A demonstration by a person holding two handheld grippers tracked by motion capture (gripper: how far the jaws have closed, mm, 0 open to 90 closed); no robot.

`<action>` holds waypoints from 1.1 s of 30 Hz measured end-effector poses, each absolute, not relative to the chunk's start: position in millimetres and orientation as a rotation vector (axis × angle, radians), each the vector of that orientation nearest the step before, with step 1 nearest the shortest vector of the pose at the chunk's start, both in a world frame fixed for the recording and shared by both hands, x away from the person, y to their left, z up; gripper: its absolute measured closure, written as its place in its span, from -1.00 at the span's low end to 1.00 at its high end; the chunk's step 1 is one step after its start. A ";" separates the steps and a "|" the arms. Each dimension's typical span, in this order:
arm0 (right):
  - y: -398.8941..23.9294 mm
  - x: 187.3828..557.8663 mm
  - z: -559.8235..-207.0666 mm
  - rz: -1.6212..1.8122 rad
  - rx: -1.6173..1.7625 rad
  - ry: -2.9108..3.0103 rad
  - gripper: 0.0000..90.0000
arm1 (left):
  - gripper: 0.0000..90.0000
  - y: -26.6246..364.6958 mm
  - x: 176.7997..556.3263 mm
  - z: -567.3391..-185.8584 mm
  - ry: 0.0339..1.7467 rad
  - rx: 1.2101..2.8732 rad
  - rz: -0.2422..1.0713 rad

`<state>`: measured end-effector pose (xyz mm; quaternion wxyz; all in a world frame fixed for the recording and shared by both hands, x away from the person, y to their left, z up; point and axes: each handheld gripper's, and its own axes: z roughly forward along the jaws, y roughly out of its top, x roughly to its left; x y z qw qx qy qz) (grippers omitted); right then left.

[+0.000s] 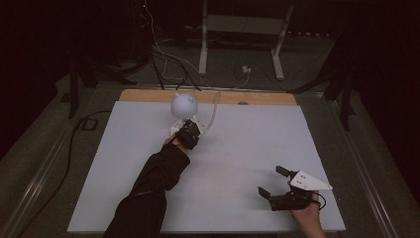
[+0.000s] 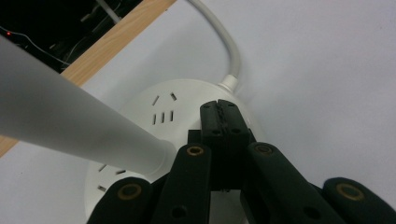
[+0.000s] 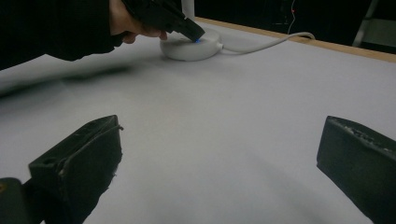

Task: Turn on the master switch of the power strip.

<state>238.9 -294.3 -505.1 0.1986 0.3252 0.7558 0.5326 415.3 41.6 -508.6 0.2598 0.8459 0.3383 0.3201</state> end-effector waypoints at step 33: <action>-295.6 239.5 -504.6 1.498 0.911 2.108 -1.00 | 1.00 39.3 410.9 -488.0 0.913 2.220 0.838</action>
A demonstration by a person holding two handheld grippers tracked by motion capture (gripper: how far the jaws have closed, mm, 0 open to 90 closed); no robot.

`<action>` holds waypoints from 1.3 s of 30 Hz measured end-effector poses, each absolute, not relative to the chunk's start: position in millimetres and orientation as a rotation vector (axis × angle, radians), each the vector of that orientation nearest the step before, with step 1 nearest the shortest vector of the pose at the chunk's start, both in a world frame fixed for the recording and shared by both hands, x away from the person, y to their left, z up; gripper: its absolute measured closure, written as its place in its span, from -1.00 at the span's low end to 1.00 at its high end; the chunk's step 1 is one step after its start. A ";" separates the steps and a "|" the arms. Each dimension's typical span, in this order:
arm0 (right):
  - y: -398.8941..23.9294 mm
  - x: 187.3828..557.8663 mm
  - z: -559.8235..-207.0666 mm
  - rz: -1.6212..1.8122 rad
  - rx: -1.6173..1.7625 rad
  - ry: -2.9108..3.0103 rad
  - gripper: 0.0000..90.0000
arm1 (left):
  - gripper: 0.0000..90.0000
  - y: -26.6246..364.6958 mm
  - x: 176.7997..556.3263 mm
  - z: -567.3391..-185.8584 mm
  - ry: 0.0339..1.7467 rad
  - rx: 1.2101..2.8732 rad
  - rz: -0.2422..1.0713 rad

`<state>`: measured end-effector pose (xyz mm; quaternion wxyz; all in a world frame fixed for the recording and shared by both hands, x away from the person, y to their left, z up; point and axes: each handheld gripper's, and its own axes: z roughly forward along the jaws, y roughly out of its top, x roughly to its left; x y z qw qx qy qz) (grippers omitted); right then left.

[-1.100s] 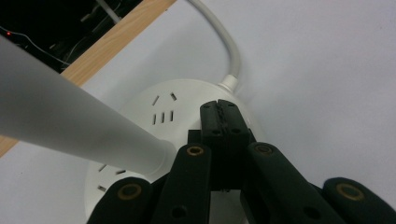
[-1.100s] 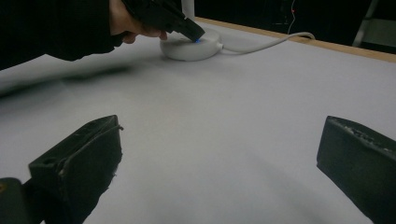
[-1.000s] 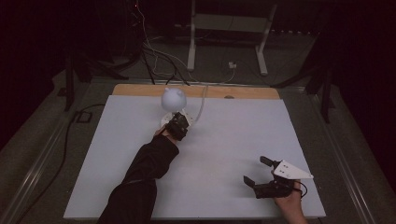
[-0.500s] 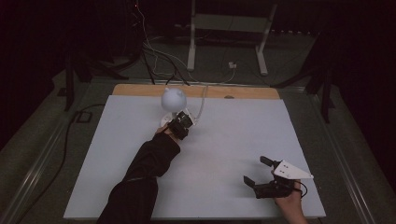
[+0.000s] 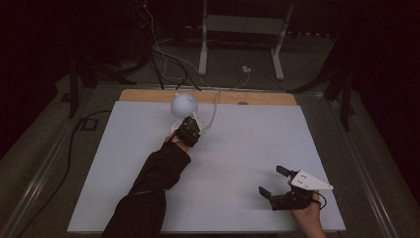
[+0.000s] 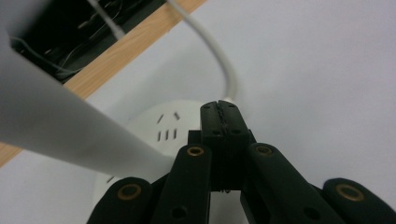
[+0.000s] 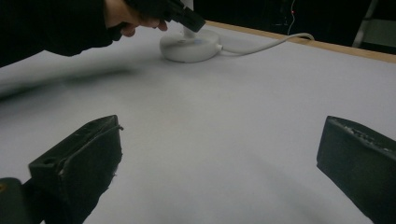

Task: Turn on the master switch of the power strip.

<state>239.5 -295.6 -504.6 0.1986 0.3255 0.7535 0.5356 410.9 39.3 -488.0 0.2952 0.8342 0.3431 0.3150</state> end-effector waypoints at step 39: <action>-294.2 239.3 -504.3 1.493 0.910 2.112 -1.00 | -1.00 46.9 370.0 -435.3 0.853 2.183 0.398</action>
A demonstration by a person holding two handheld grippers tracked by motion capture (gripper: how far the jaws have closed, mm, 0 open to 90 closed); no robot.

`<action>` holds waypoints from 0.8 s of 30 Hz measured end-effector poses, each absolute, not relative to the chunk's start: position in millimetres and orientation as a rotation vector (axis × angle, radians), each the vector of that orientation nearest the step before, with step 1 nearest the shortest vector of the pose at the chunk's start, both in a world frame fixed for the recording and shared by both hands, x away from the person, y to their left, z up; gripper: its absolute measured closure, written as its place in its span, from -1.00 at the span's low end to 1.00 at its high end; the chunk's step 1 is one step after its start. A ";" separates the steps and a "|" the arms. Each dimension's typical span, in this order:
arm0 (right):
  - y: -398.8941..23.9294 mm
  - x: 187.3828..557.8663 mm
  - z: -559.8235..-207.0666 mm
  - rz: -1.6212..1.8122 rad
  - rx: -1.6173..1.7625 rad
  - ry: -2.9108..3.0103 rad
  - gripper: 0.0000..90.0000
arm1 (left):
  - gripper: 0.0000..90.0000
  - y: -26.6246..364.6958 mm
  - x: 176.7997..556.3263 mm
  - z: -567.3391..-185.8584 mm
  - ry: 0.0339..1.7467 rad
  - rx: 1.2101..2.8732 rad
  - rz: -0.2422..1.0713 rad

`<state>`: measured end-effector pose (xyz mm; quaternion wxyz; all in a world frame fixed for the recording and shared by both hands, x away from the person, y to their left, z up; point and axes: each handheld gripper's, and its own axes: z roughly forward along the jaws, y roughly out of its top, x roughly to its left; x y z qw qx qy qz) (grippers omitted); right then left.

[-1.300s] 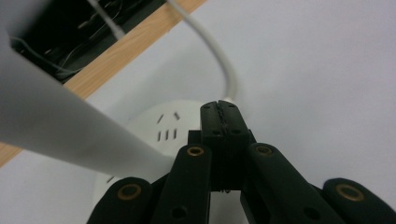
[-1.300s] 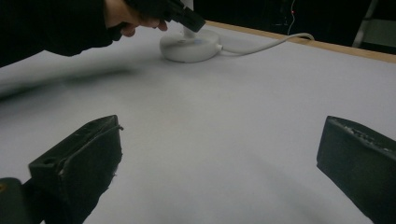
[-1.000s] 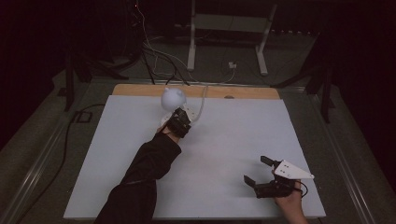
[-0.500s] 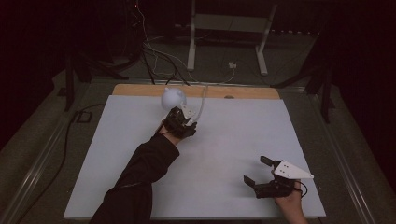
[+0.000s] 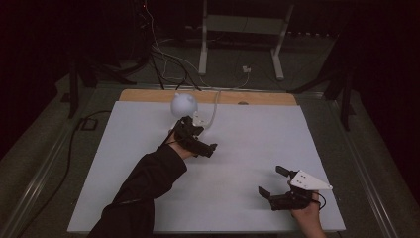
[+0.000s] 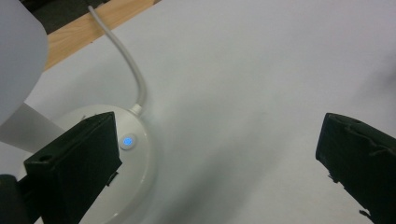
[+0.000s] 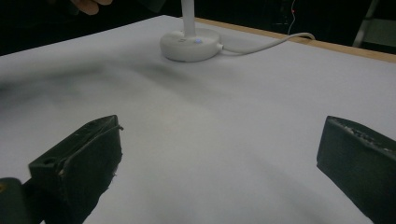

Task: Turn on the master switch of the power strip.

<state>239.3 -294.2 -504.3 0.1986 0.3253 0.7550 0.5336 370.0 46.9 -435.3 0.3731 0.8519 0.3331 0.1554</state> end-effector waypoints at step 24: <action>-293.2 239.4 -504.6 1.488 0.911 2.117 -1.00 | -1.00 104.6 335.6 -443.2 0.764 2.206 0.249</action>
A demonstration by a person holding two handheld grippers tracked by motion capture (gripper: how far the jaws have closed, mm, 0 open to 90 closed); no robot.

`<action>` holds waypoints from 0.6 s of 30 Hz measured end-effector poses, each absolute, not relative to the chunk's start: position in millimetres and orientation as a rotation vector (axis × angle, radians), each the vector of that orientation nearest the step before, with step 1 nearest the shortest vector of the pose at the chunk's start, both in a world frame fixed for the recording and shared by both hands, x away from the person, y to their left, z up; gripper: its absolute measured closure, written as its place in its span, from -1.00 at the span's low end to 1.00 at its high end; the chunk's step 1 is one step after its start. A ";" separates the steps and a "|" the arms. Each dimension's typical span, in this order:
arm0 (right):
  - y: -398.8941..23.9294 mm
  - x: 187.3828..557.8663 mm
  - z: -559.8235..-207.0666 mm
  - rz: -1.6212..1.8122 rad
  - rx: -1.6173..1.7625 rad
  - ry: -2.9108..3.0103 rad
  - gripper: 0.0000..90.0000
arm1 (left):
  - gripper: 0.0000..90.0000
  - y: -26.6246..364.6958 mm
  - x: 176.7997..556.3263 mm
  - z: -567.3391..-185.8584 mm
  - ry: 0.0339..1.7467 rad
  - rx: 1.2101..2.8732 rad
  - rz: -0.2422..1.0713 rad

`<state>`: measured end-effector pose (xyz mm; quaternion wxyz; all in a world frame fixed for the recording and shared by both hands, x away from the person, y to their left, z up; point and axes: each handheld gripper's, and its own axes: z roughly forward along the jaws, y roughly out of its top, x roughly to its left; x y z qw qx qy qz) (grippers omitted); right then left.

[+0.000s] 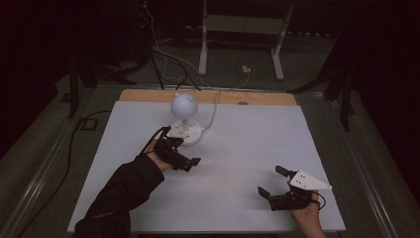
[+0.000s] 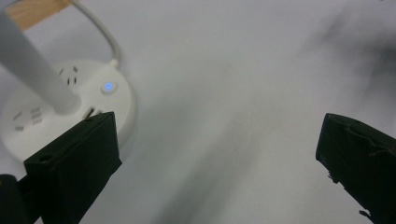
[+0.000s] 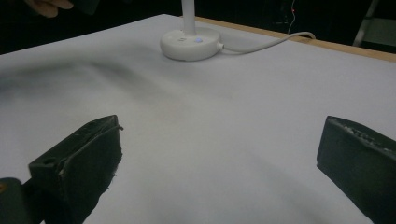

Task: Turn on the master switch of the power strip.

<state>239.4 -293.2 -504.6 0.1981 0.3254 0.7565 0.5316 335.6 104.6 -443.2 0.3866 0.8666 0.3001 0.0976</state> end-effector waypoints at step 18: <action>-292.2 239.7 -505.4 1.480 0.911 2.123 -1.00 | -1.00 130.3 296.3 -471.3 0.749 2.221 0.230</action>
